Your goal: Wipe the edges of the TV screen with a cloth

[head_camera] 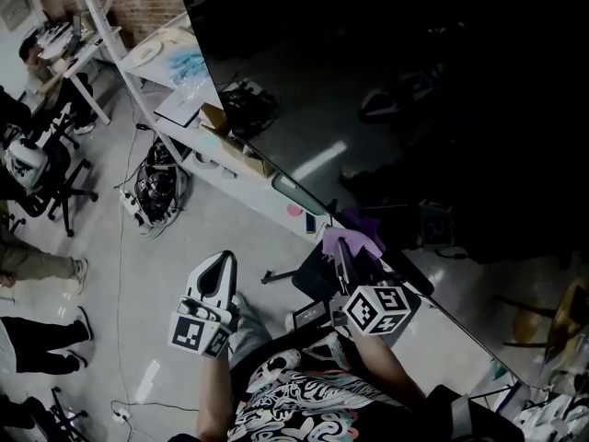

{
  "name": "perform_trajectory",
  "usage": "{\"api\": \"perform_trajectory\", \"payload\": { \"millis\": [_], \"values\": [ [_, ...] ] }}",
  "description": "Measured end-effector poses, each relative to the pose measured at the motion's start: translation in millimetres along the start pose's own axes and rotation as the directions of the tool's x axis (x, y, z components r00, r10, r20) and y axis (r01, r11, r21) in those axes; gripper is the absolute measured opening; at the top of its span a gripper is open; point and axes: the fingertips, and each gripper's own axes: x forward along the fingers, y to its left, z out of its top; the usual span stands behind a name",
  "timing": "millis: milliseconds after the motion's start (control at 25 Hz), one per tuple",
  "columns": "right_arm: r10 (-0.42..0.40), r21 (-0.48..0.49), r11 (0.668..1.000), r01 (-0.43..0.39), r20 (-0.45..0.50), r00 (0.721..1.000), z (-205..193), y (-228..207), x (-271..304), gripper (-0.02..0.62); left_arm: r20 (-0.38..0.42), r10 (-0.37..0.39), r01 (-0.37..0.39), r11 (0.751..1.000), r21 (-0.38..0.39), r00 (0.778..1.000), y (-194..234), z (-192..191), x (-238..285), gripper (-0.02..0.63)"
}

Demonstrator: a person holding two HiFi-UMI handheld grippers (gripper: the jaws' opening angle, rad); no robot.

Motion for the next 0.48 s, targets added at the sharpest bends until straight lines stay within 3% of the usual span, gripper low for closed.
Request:
{"api": "perform_trajectory", "payload": {
  "millis": [480],
  "values": [
    [-0.035,-0.009,0.999,0.035,-0.009,0.999,2,19,46,0.103,-0.015,-0.080,0.079,0.995,-0.058,0.997,59,0,36,0.017]
  ]
}}
